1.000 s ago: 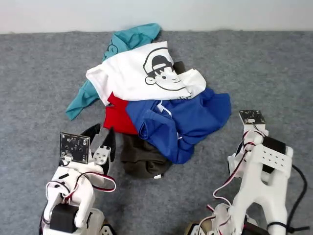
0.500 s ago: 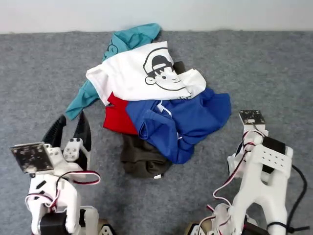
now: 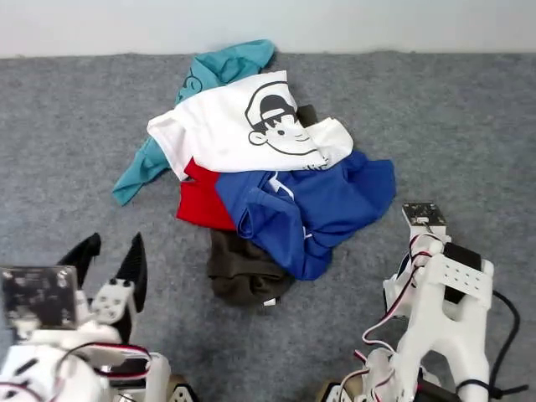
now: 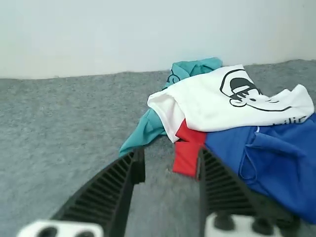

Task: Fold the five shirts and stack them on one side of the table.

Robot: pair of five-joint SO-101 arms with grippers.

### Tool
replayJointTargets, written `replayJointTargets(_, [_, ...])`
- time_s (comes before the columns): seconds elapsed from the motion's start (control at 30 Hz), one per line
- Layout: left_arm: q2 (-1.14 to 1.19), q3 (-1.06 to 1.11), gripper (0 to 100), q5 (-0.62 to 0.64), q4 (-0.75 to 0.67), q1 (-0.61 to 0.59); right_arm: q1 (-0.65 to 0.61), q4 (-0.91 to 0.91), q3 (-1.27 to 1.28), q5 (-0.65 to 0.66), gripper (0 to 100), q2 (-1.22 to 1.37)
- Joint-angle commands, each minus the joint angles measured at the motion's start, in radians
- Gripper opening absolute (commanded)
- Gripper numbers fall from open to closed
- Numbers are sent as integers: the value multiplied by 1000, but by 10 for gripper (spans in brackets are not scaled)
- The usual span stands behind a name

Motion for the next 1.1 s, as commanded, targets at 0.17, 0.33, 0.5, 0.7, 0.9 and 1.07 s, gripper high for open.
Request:
replayJointTargets(0.17, [736, -455, 176, -11, 97, -9, 12, -5, -5, -6, 179, 2])
replayJointTargets(0.33, [999, -541, 177, -11, 69, 97, 12, -5, -5, -6, 179, 2])
replayJointTargets(0.5, [1186, -550, 213, -12, -95, 252, 12, -7, -5, -6, 179, 2])
replayJointTargets(0.7, [1528, -538, 299, -11, -229, 282, 12, -2, -5, -6, 179, 2])
replayJointTargets(0.9, [1823, -582, 309, -12, -342, 285, 12, -2, -5, -6, 179, 2])
replayJointTargets(1.07, [2038, -786, 306, -8, -364, 247, 12, -2, -5, -6, 179, 2])
